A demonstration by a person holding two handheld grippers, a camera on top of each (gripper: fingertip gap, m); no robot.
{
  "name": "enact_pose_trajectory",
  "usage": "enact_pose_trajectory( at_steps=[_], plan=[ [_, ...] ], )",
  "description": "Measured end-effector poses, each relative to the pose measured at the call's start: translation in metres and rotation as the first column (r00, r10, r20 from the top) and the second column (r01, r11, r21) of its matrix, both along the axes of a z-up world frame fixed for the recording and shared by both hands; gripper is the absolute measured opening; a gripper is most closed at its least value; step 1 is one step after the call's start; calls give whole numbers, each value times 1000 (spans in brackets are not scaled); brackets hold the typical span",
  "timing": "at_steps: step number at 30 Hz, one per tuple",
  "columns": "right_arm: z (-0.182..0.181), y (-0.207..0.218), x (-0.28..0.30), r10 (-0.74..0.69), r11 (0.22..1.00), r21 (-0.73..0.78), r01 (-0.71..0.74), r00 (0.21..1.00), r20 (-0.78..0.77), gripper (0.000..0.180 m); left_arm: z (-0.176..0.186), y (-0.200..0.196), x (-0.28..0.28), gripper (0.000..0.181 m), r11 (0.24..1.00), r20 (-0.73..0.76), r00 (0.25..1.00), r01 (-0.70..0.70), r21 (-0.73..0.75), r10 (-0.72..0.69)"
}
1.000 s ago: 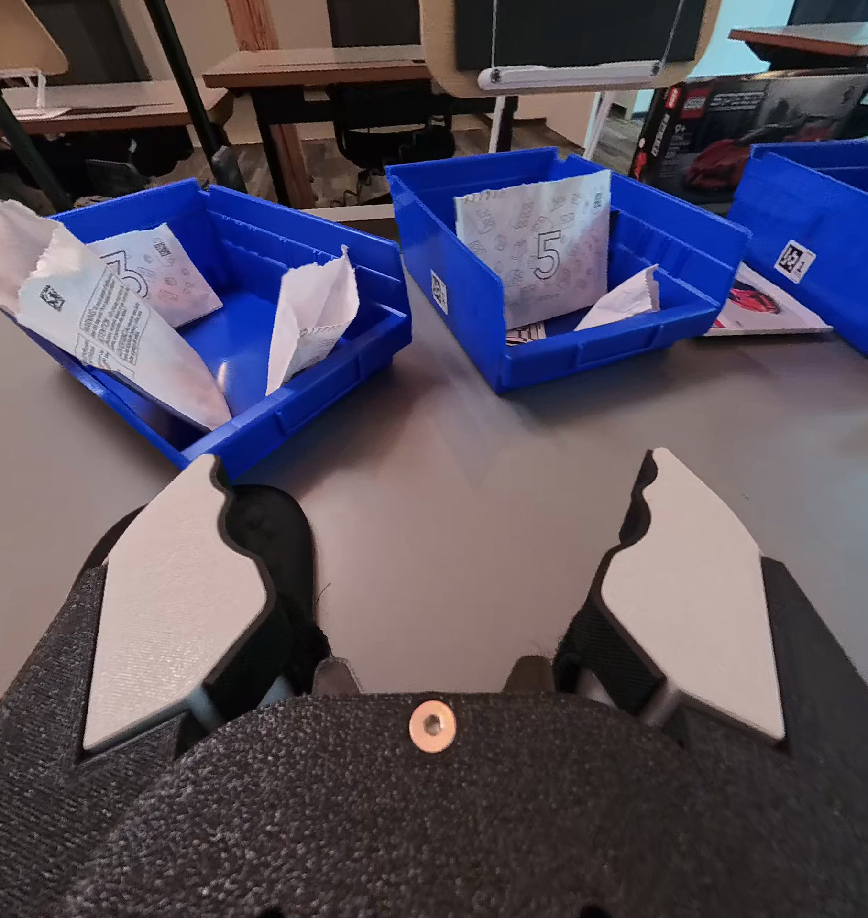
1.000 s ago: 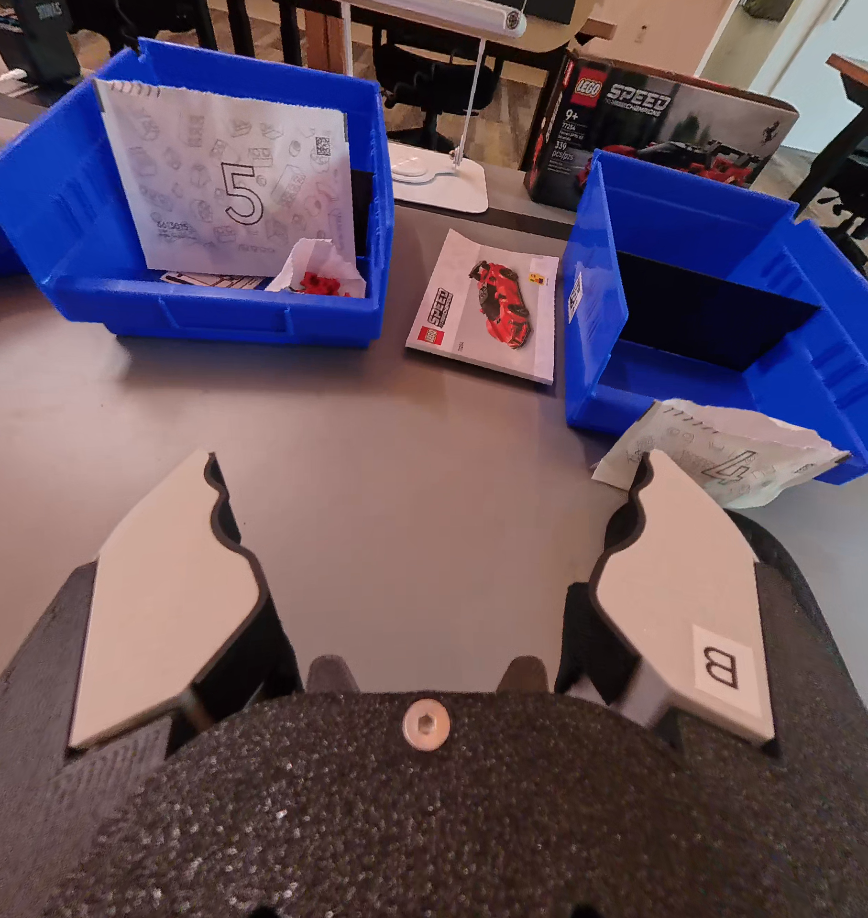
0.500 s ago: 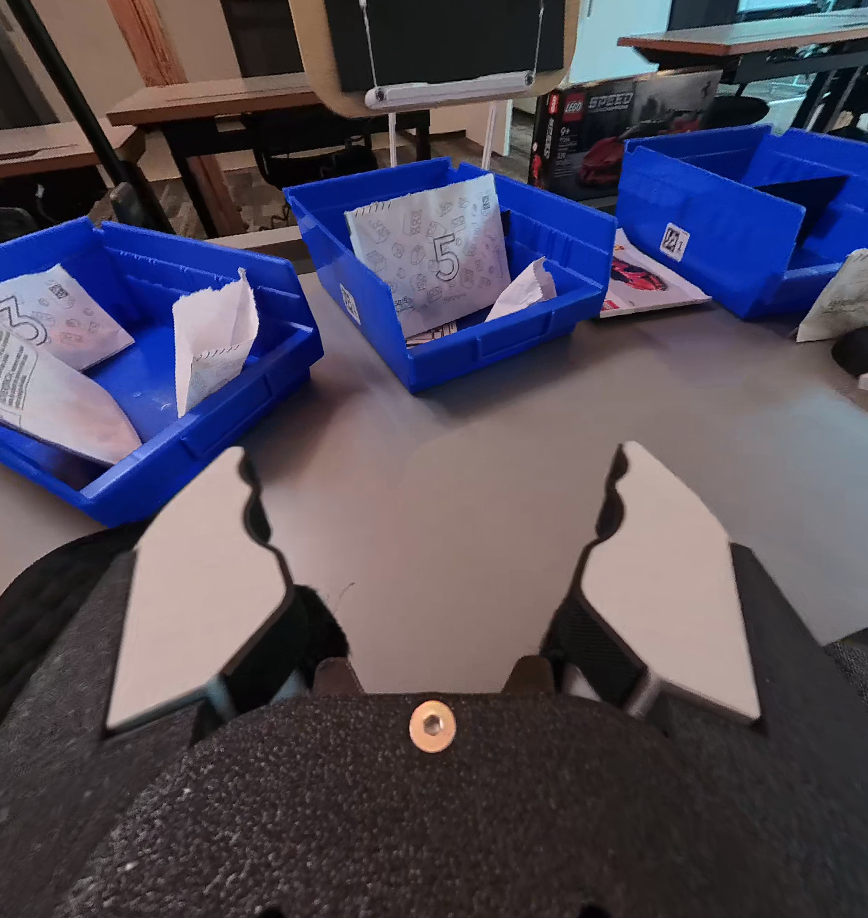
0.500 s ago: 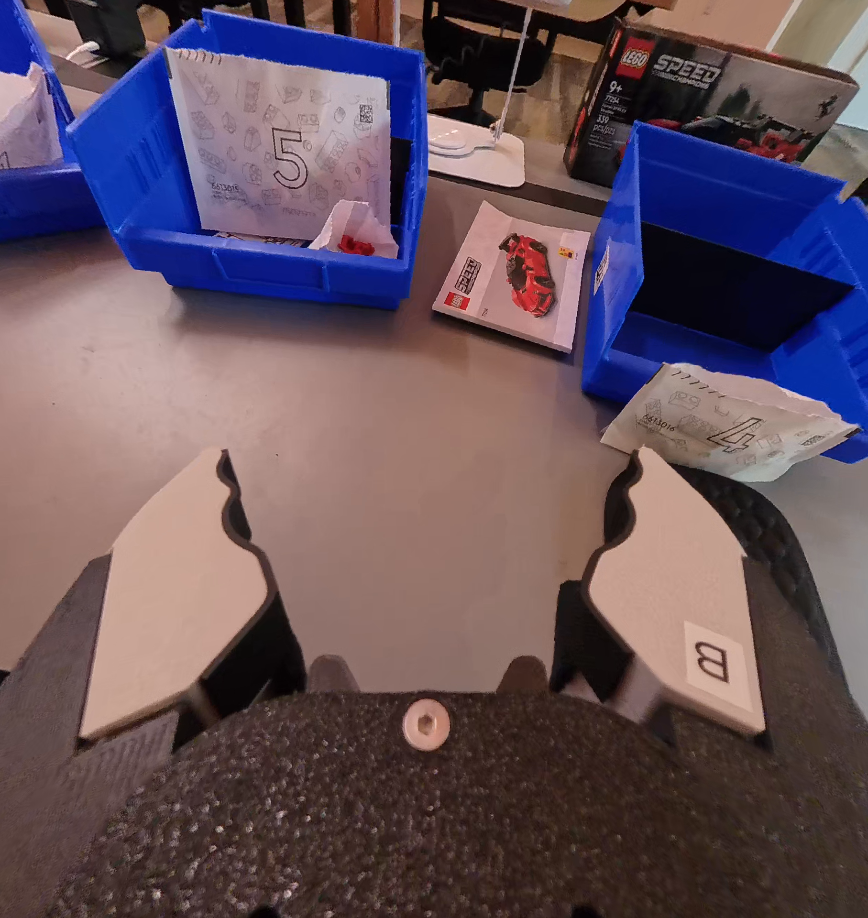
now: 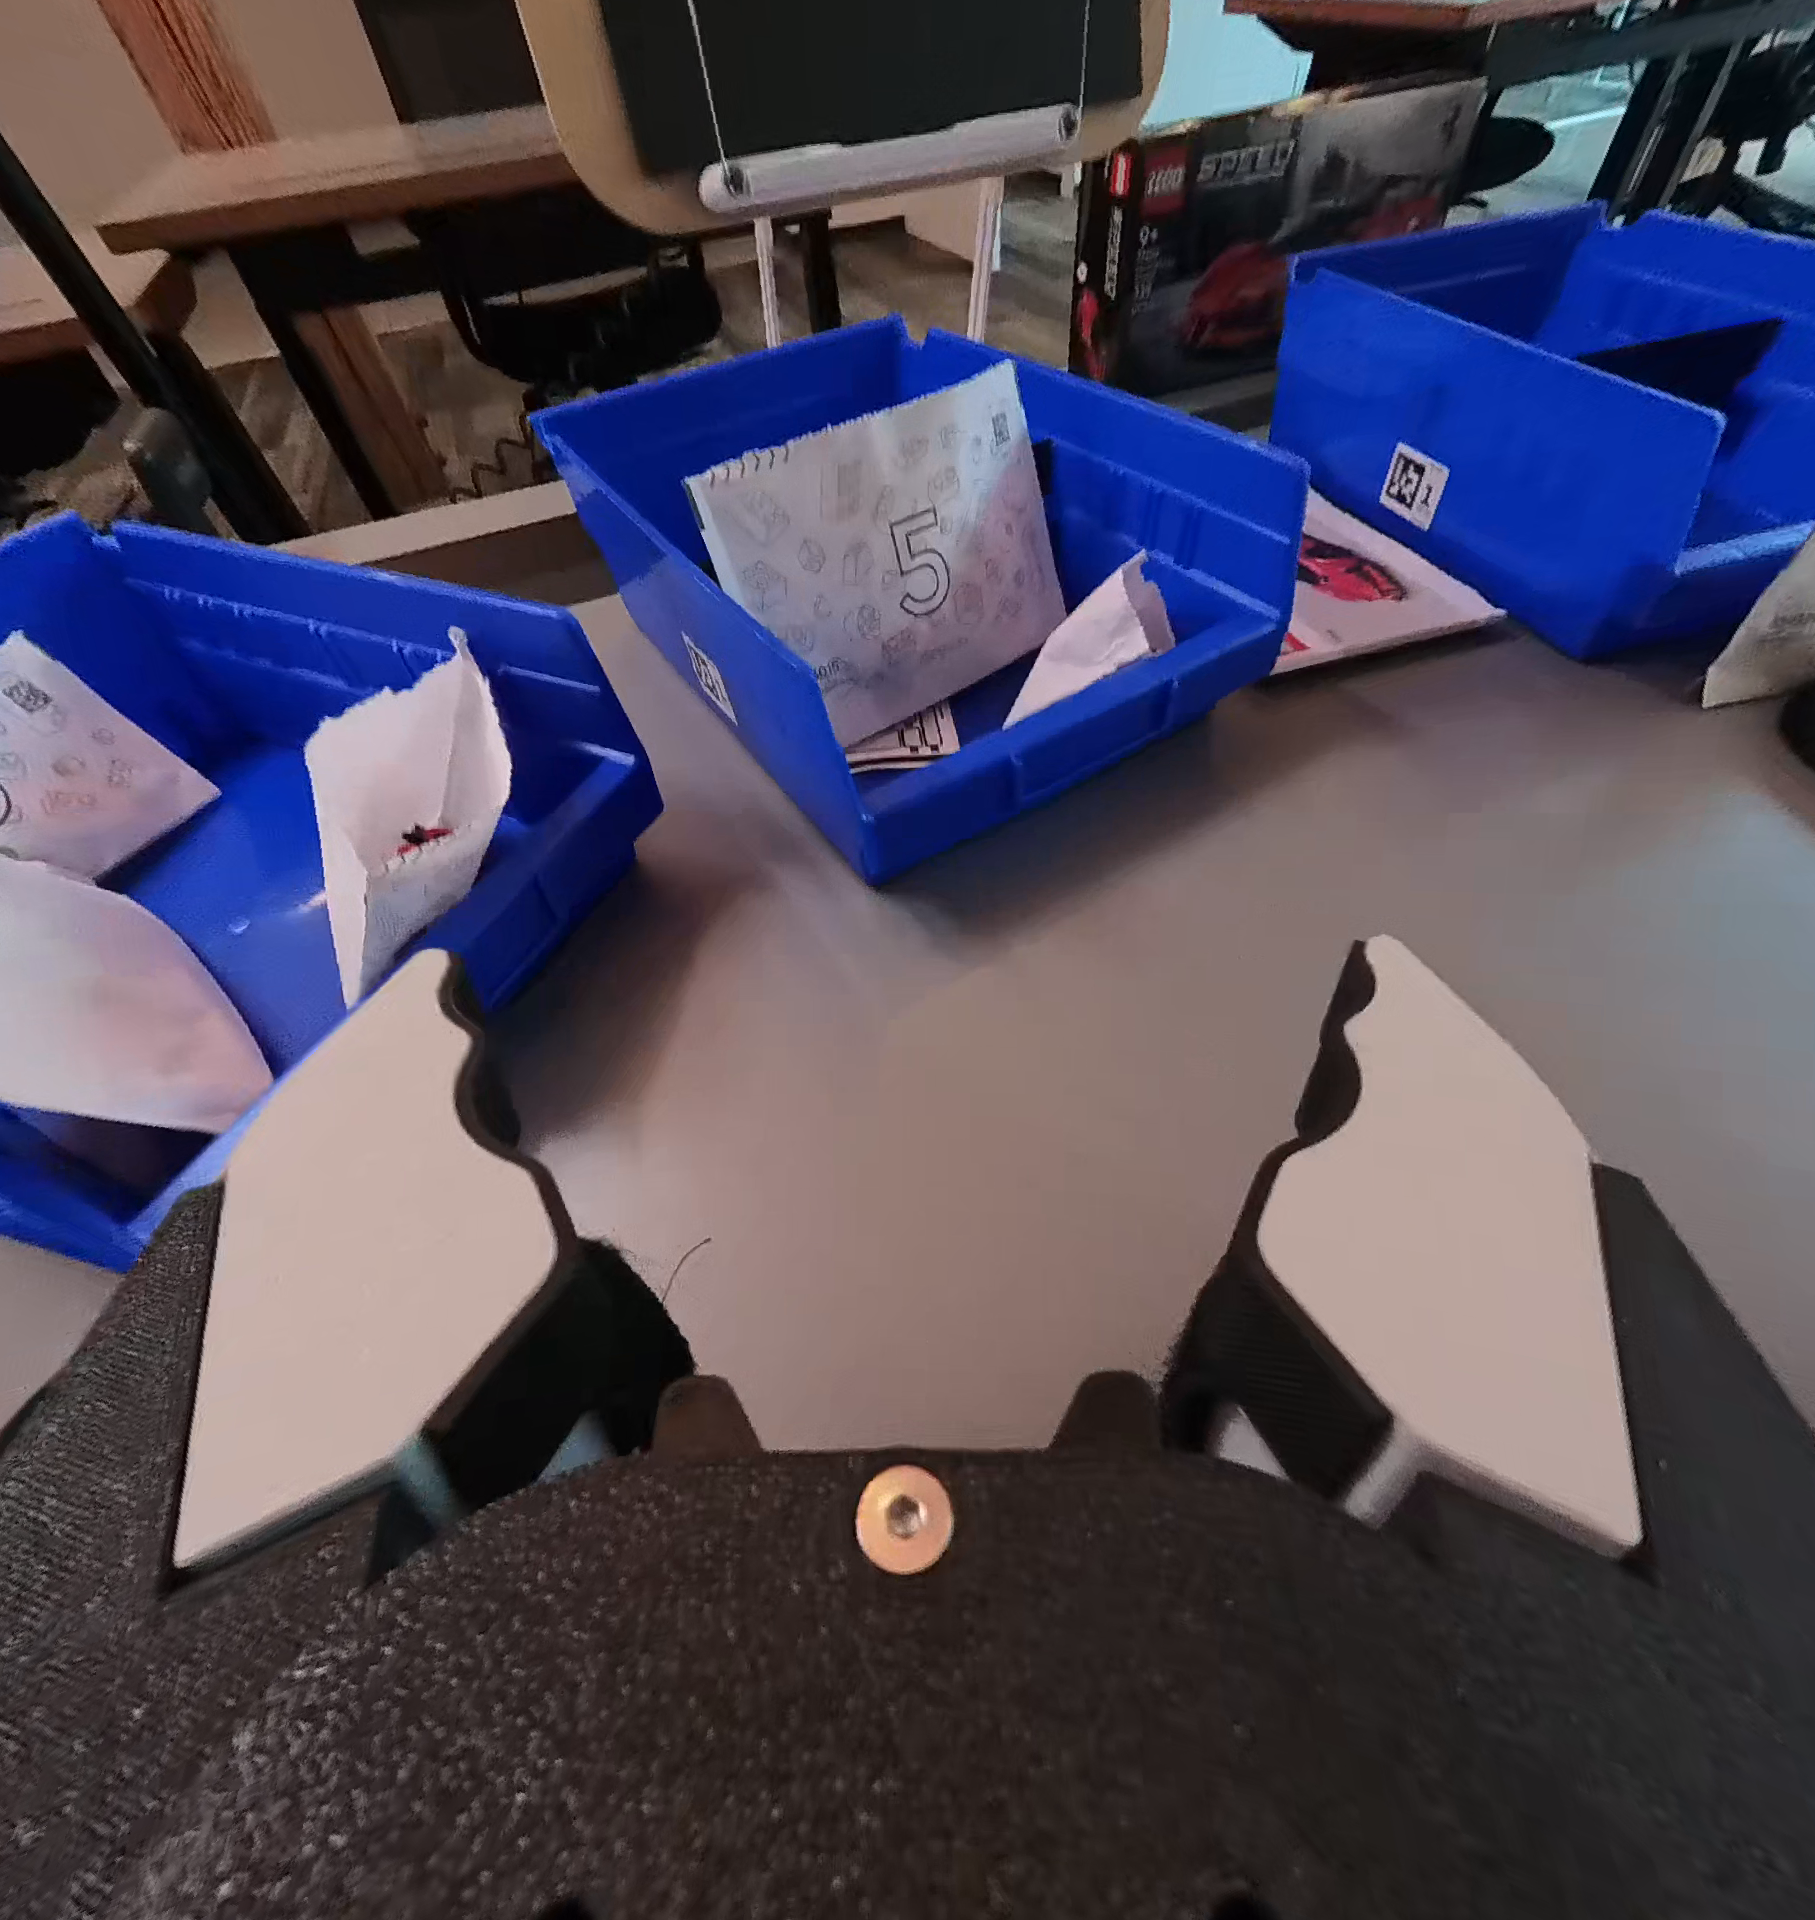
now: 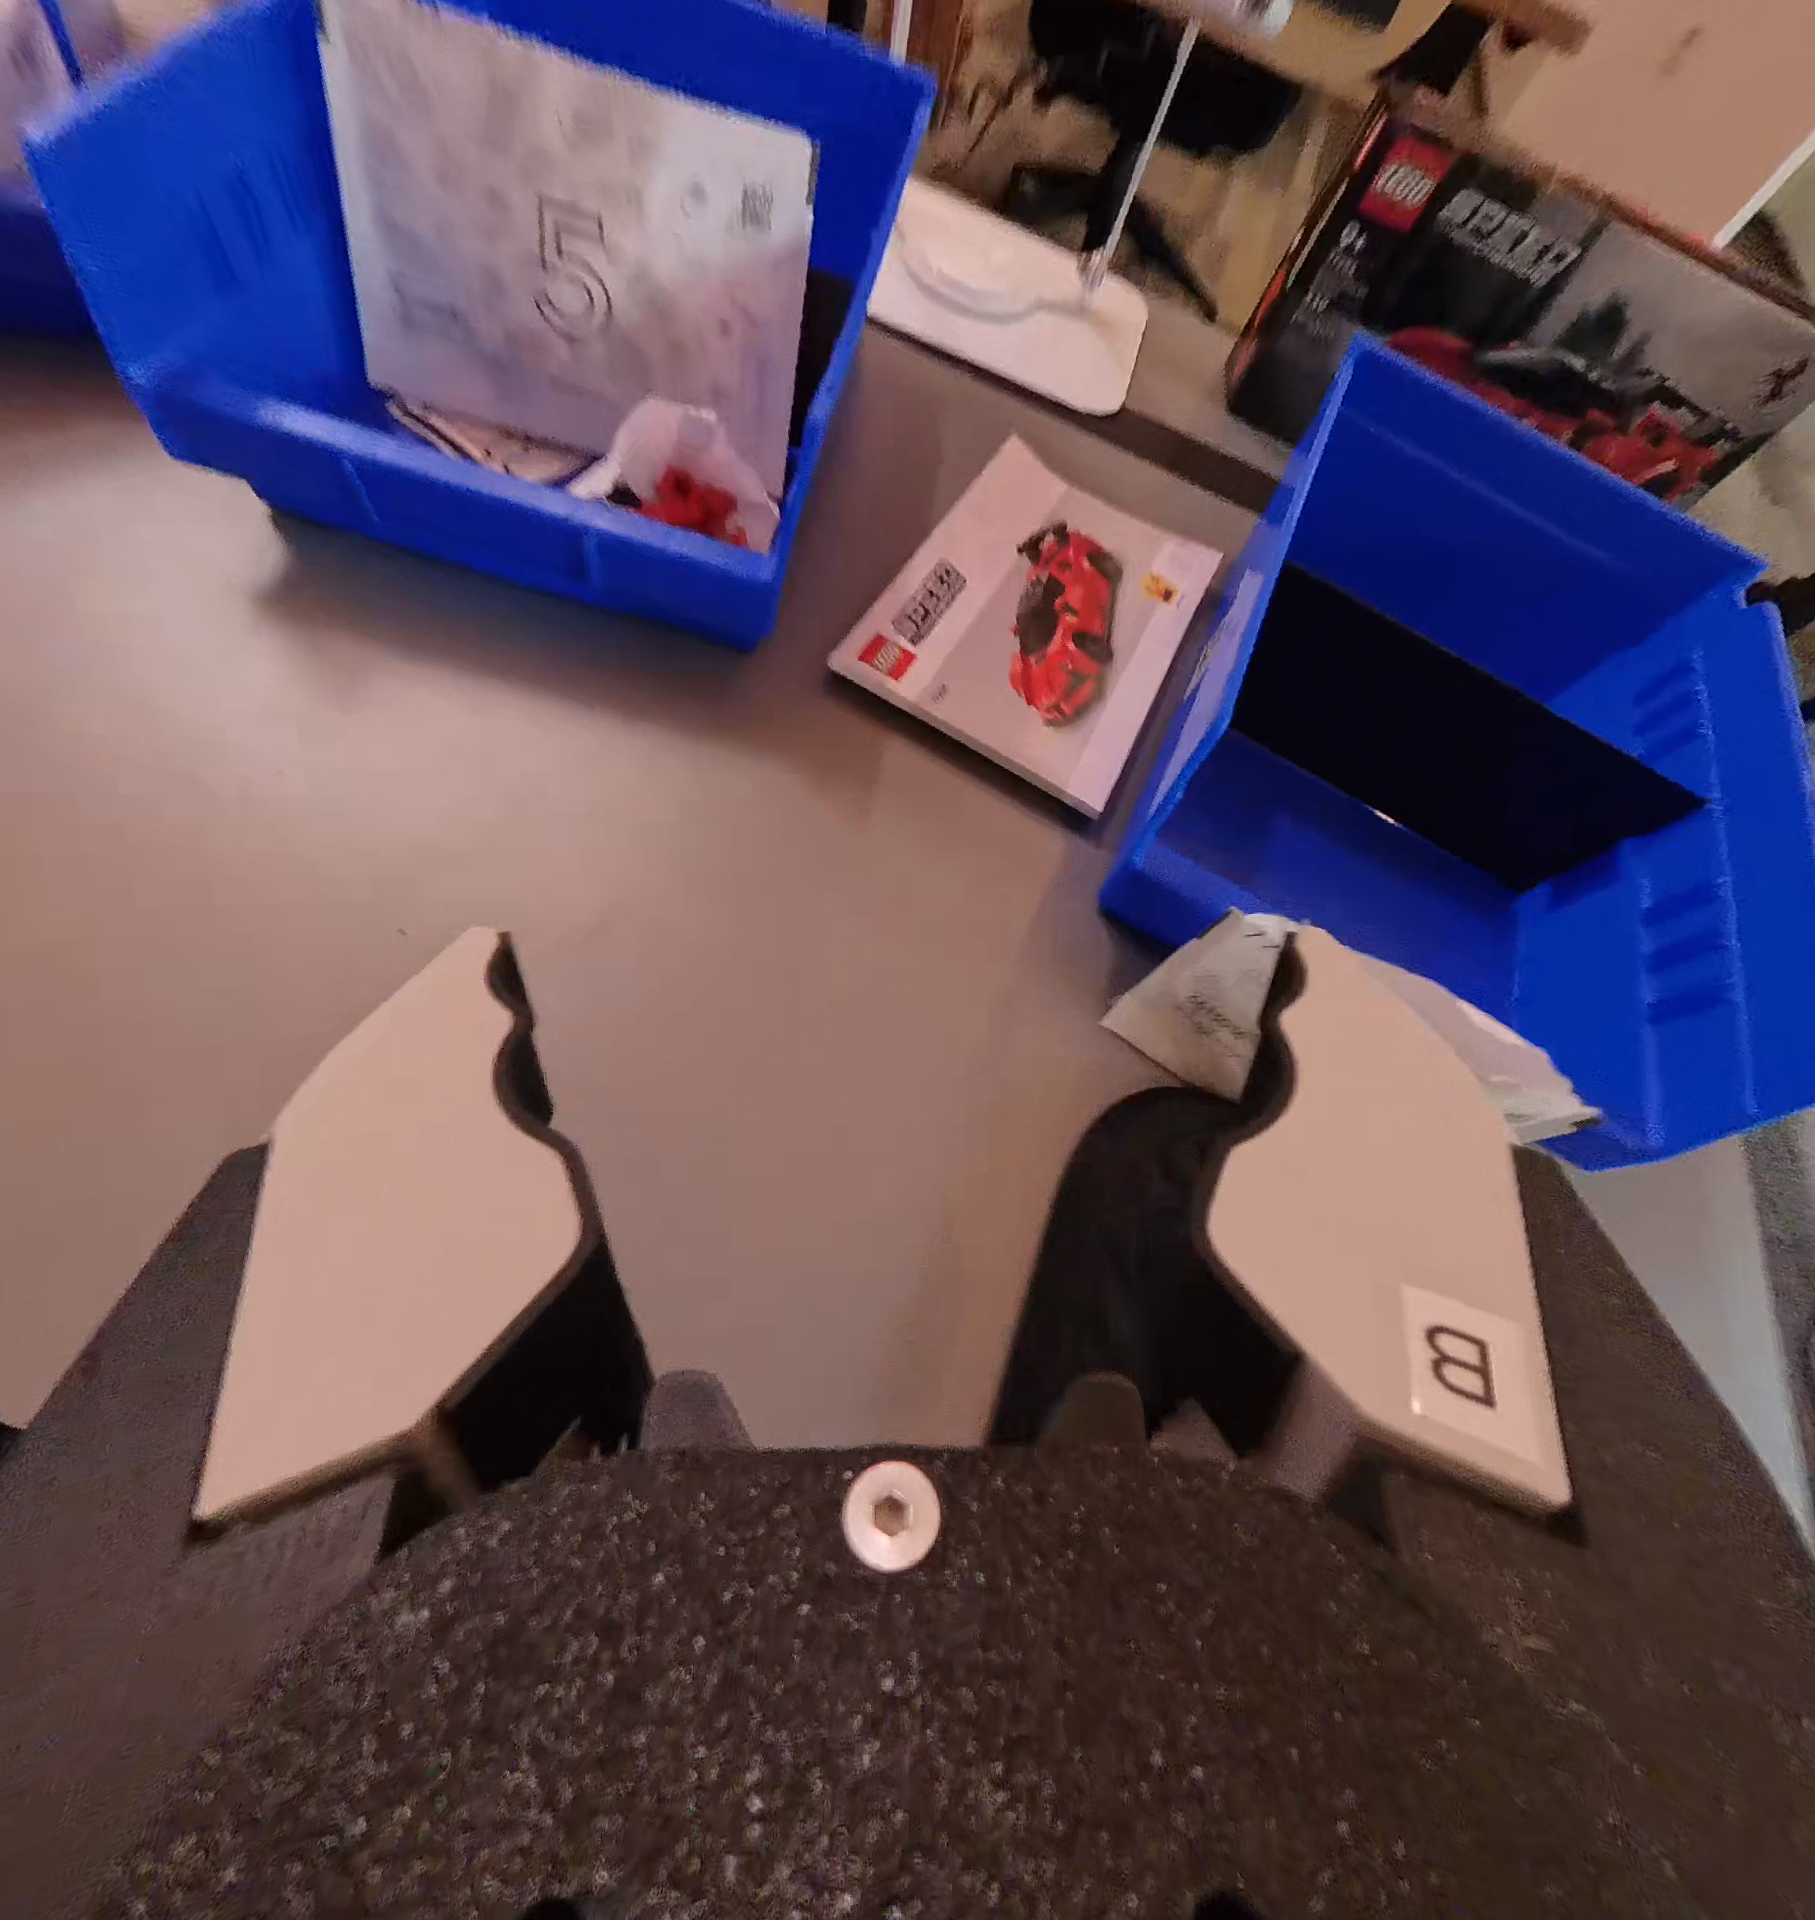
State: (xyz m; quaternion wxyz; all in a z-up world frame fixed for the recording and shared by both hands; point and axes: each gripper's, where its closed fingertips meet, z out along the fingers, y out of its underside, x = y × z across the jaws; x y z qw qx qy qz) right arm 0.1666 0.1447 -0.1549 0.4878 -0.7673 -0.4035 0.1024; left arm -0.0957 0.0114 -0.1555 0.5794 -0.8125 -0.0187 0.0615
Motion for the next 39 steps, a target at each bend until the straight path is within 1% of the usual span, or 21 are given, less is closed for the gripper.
enact_pose_trajectory(
  at_steps=[2,3,5,7,9,10,11,14,17,19,21,23,25,28,32,34,35,36,37,38,39],
  plan=[
    [4,16,2,55,998,-32,-52,994,90,137,2,6,-3,146,1000,-4,1000,4,13,-4],
    [10,29,3,88,996,-25,-85,988,128,137,1,8,-5,146,1000,-7,1000,2,10,-2],
    [29,65,5,129,991,2,-132,972,198,136,0,14,-11,146,1000,-12,1000,-4,7,4],
    [48,107,1,188,981,-1,-193,951,244,135,-1,20,-16,146,1000,-9,1000,-12,9,12],
    [65,154,-8,262,963,-12,-269,925,277,120,0,25,-21,146,1000,-2,1000,-23,15,23],
    [71,184,-10,262,962,-2,-275,914,311,116,1,29,-23,146,999,7,1000,-27,22,27],
    [74,216,-12,258,961,5,-278,897,358,117,1,32,-25,146,999,20,999,-32,28,31],
    [69,312,-22,263,956,-9,-292,847,462,120,-1,41,-32,146,998,38,998,-54,27,53],
    [62,397,-41,294,946,-25,-323,821,489,120,-1,50,-40,146,996,30,997,-78,40,77],
    [51,439,-55,339,933,-72,-352,797,499,121,-3,56,-44,146,995,50,994,-97,31,96],
    [45,475,-70,362,921,-70,-383,775,518,119,-10,61,-46,146,994,72,992,-105,0,105],
    [36,499,-86,403,900,-79,-429,745,531,117,-14,66,-50,146,993,68,990,-119,-20,120],
    [25,513,-102,457,876,-122,-467,719,524,112,-15,70,-55,146,990,61,989,-136,-26,137],
    [8,530,-121,515,845,-179,-504,676,527,114,-16,76,-60,145,987,82,984,-156,-32,158],
    [-13,549,-129,551,824,-254,-506,616,563,114,-20,80,-66,145,982,56,982,-179,-55,182],
    [-21,554,-130,567,816,-280,-506,603,562,112,-21,80,-70,144,980,54,980,-189,-58,192],
    [-27,554,-129,579,808,-297,-508,596,556,109,-21,80,-72,144,979,56,979,-194,-59,197],
    [-33,555,-126,585,804,-313,-506,580,567,101,-22,80,-74,144,978,58,978,-197,-61,201],
    [-39,557,-121,575,807,-304,-507,553,603,99,-22,79,-76,144,978,59,977,-200,-61,204],
    [-40,561,-118,553,808,-261,-528,527,645,94,-21,78,-78,143,977,57,977,-203,-59,206],
    [-39,557,-117,566,790,-255,-558,503,653,93,-21,77,-79,143,977,54,977,-205,-56,208]
  ],
)
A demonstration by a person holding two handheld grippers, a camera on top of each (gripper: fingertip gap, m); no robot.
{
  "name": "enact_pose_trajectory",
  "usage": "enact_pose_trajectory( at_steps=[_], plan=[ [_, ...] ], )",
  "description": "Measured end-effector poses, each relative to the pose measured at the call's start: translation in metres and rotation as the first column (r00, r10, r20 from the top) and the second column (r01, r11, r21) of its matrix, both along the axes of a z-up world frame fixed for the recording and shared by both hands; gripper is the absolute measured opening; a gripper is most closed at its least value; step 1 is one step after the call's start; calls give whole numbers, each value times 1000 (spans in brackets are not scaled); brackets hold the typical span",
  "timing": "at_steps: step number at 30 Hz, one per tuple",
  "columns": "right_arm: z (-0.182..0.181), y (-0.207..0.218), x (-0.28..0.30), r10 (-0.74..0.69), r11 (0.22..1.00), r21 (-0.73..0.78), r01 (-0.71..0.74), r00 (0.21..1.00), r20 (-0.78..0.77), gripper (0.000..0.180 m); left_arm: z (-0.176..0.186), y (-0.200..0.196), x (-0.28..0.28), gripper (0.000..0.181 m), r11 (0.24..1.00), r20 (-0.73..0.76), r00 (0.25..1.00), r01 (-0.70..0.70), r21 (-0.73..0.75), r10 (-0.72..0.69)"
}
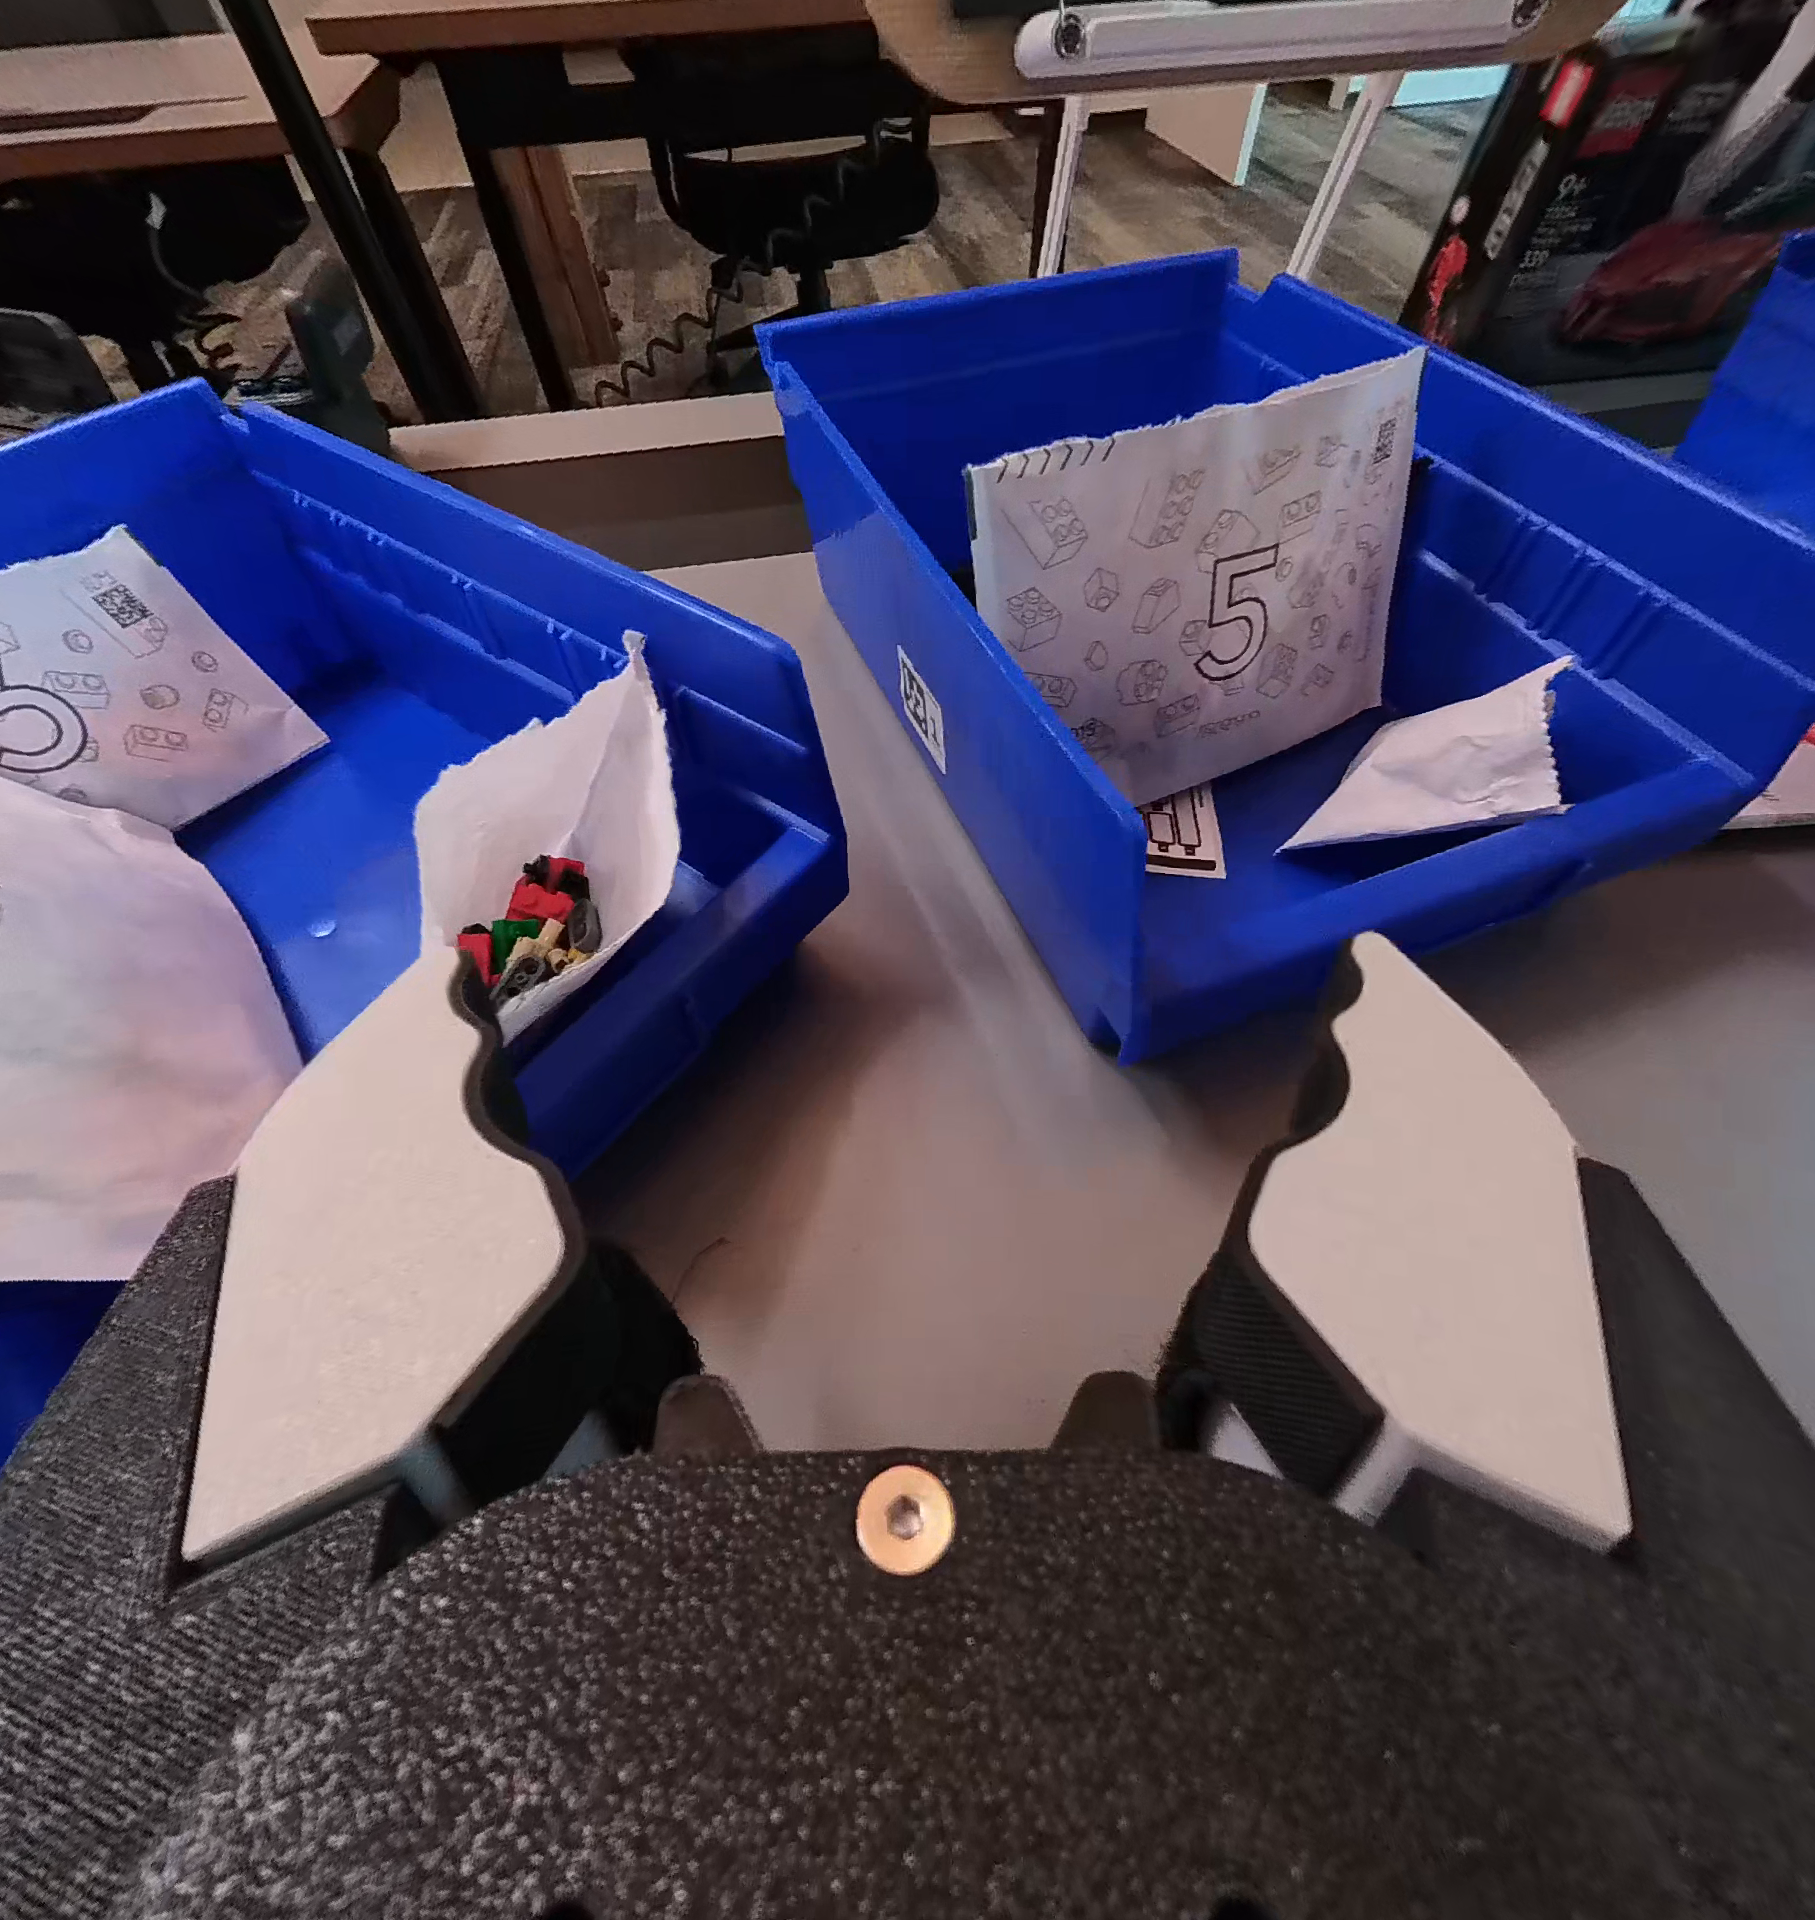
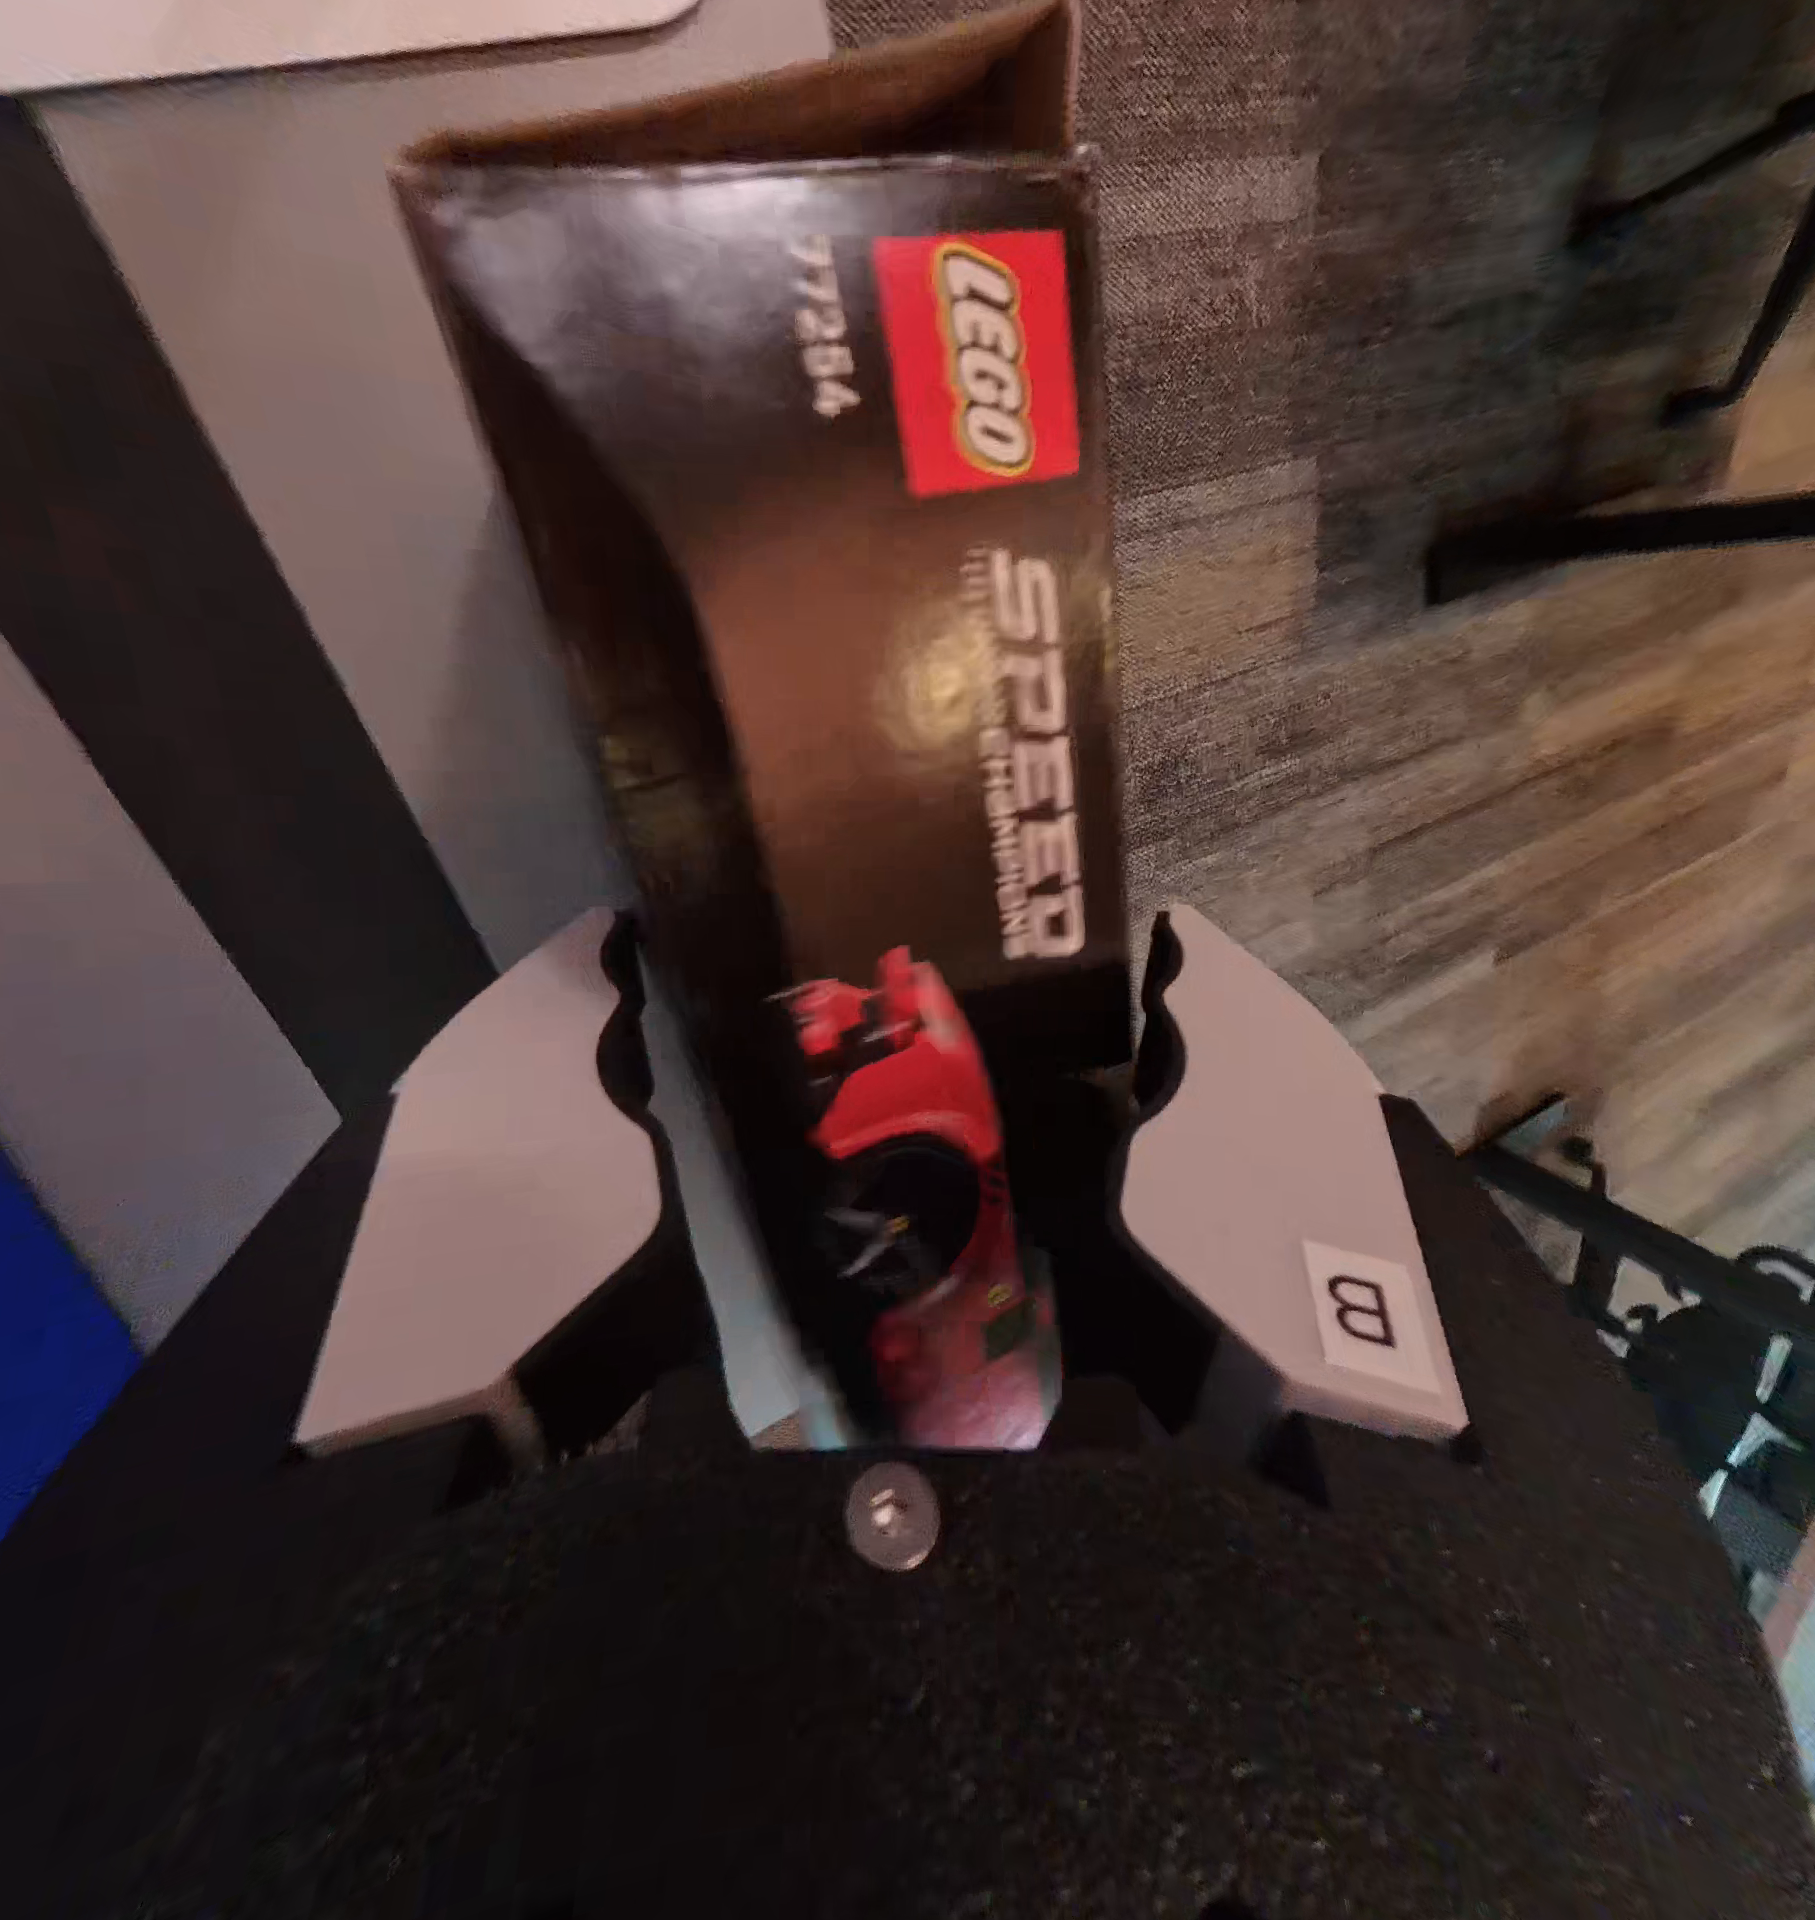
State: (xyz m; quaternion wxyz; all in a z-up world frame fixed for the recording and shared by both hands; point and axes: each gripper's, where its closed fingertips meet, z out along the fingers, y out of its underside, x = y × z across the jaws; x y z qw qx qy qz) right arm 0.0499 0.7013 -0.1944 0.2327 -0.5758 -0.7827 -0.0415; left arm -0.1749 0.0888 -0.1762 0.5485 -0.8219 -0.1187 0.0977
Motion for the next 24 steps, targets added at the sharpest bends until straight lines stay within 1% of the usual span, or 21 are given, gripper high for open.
enact_pose_trajectory(
  at_steps=[4,5,6,9,12,15,18,21,24],
  plan=[
    [-4,-9,27,-6,999,34,2,994,111,91,3,-4,1,141,1000,-8,1000,12,15,-12],
    [-4,-13,35,6,999,48,-12,991,131,86,5,-5,3,141,999,-8,1000,20,25,-20],
    [-1,-15,42,-6,997,71,-3,991,131,85,7,-7,4,140,999,-12,1000,26,36,-26],
    [34,-20,58,-14,974,225,7,1000,28,85,14,-15,6,139,998,-39,998,43,49,-41],
    [89,-52,71,16,943,332,26,993,-121,86,22,-22,12,135,993,-50,995,90,75,-87],
    [142,-113,81,99,917,400,2,968,-232,85,33,-28,20,133,982,-35,988,156,104,-153],
    [183,-192,86,197,897,440,-39,927,-319,86,47,-36,30,134,968,-81,974,219,124,-210],
    [209,-285,82,301,899,424,-109,858,-417,85,60,-48,45,132,943,-107,957,284,174,-269],
    [219,-385,72,400,900,378,-216,753,-522,87,71,-62,64,125,900,-109,931,366,237,-349]
  ],
)
